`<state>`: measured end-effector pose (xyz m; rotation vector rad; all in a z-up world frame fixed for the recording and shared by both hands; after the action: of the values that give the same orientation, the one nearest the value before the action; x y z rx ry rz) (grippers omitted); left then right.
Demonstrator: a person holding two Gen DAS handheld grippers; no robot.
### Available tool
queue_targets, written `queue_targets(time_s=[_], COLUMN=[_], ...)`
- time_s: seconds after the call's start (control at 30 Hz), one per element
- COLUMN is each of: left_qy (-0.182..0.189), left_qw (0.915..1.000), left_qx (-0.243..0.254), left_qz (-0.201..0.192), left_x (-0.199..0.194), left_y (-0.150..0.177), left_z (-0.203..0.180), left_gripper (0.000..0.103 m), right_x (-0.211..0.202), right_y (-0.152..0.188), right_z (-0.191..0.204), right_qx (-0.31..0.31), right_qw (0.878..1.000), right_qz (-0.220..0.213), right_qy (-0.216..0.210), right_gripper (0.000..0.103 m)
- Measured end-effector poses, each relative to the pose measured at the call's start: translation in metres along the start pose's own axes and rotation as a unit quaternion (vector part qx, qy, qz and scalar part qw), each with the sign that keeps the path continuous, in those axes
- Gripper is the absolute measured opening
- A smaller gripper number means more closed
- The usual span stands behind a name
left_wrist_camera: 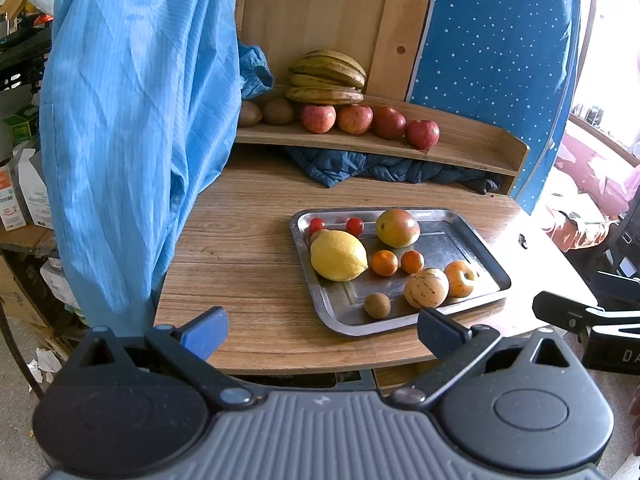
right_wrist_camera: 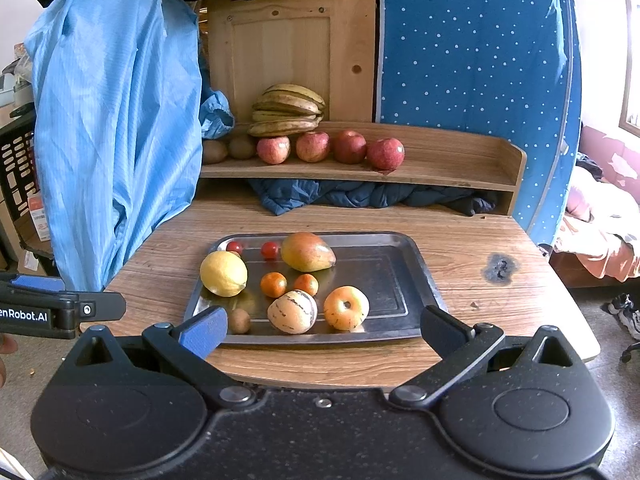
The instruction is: Organize fruits
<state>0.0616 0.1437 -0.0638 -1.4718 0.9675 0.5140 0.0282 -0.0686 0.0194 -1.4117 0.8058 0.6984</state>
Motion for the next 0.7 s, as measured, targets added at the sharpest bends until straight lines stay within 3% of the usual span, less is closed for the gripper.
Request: queue_targets(time_s=[0.7], left_qy=[-0.017], left_qw=[0.9999], left_qx=[-0.001], left_qz=[0.001], left_x=[-0.0049], left_y=[0.0046], left_z=[-0.0008], left_gripper=[0.103], right_x=[-0.0019], right_y=[0.0016], right_z=[0.0004], right_qx=[-0.001], right_qw=[1.000], right_qz=[0.000], right_qy=[0.000], right_gripper=[0.102])
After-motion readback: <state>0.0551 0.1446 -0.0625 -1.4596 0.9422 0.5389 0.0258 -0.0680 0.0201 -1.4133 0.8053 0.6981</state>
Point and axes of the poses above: each gripper's, at about its wrist camera, not at the fingertips, and x roughly the way its jaws point, z to its left, y to its underside, the point moved 5 cm from there along x, roughly the way its jaws point, and after that the axes turned 10 degrees about z, right-handed, at the moved point
